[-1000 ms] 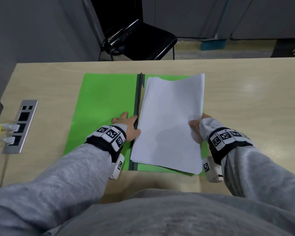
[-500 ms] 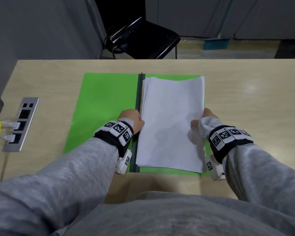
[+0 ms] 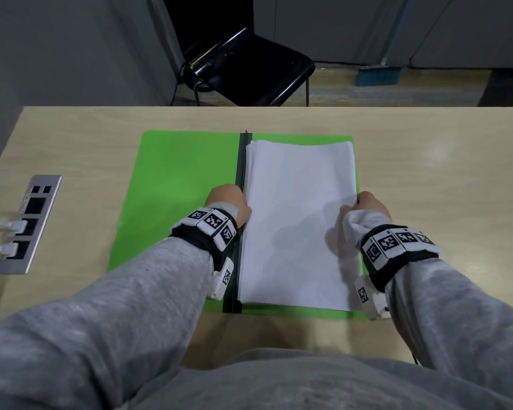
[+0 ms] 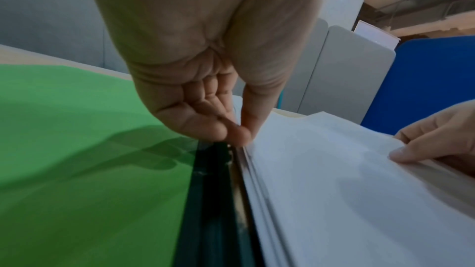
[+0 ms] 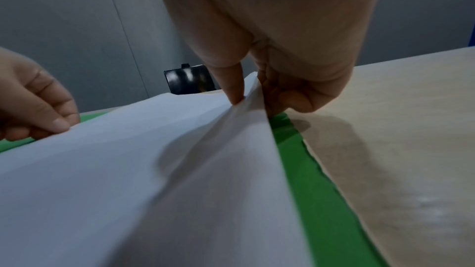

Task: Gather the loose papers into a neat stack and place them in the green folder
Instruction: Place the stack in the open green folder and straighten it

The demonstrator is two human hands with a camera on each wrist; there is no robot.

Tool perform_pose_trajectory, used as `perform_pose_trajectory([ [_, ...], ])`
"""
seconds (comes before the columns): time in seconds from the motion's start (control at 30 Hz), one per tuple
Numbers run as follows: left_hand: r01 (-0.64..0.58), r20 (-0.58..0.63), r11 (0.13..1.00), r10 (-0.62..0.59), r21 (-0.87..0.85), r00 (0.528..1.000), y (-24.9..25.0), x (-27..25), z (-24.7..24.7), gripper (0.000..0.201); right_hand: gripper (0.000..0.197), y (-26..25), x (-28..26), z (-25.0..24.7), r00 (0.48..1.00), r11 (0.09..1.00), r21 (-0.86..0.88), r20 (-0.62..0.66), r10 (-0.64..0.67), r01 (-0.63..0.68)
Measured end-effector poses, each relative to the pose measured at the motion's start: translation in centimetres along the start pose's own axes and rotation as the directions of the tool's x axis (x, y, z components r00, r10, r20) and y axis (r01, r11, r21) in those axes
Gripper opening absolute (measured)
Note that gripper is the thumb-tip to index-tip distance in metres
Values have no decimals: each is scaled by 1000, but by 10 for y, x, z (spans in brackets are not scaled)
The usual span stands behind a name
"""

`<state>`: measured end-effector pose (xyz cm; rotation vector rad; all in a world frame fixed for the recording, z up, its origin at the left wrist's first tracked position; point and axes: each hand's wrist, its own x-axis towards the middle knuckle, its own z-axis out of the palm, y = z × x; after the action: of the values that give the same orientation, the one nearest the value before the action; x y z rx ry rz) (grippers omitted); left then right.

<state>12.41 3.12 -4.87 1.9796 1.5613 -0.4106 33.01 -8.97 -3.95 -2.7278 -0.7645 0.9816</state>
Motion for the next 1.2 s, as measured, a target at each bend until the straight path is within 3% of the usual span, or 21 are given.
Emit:
perform_pose_trajectory([
  [0.1, -5, -48, 999, 3, -34, 999, 2, 4, 1, 27, 27, -2, 1, -2, 999, 998, 47, -8, -42, 43],
  [0.23, -45, -20, 999, 45, 24, 999, 6, 4, 1, 27, 14, -6, -4, -9, 993, 986, 122, 14, -115, 113],
  [0.37, -52, -83, 997, 46, -61, 995, 4, 2, -6, 30, 29, -6, -14, -14, 970, 957, 180, -135, -203, 226],
  [0.47, -128, -268, 967, 66, -222, 961, 3, -4, -25, 64, 33, -13, -15, -25, 900, 918, 92, -258, -351, 385],
  [0.53, -299, -423, 924, 178, -238, 888, 4, -9, -43, 77, 34, -20, -18, -33, 856, 883, 51, -278, -435, 466],
  [0.6, -457, -498, 854, 291, -250, 817, 5, -8, -57, 82, 34, -27, -25, -37, 797, 827, 9, -273, -539, 563],
  [0.67, -536, -507, 764, 323, -358, 799, 2, -9, -65, 80, 35, -35, -36, -40, 708, 740, -46, -253, -659, 671],
  [0.73, -527, -517, 705, 262, -474, 815, -4, -16, -67, 56, 36, -41, -48, -42, 608, 649, -111, -263, -750, 753],
  [0.77, -510, -517, 693, 227, -510, 825, -8, -22, -67, 39, 34, -44, -53, -44, 595, 642, -119, -278, -754, 757],
  [0.8, -489, -511, 688, 196, -537, 837, -12, -27, -67, 26, 32, -45, -55, -45, 605, 658, -111, -305, -736, 745],
  [0.87, -472, -514, 673, 156, -570, 843, -23, -35, -69, 18, 34, -47, -53, -49, 688, 754, -82, -354, -633, 652],
  [0.93, -459, -527, 655, 109, -600, 843, -38, -38, -74, 19, 49, -42, -45, -50, 775, 849, -45, -386, -501, 526],
  [1.0, -452, -532, 622, 66, -639, 844, -54, -39, -80, 22, 71, -33, -35, -49, 824, 906, 45, -437, -360, 420],
  [1.1, -478, -560, 586, 49, -655, 827, -72, -43, -85, 25, 98, -24, -32, -46, 893, 812, 442, -405, -199, 381],
  [1.2, -511, -568, 502, 47, -698, 822, -78, -47, -85, 29, 87, -25, -33, -42, 954, 685, 665, -241, -178, 296],
])
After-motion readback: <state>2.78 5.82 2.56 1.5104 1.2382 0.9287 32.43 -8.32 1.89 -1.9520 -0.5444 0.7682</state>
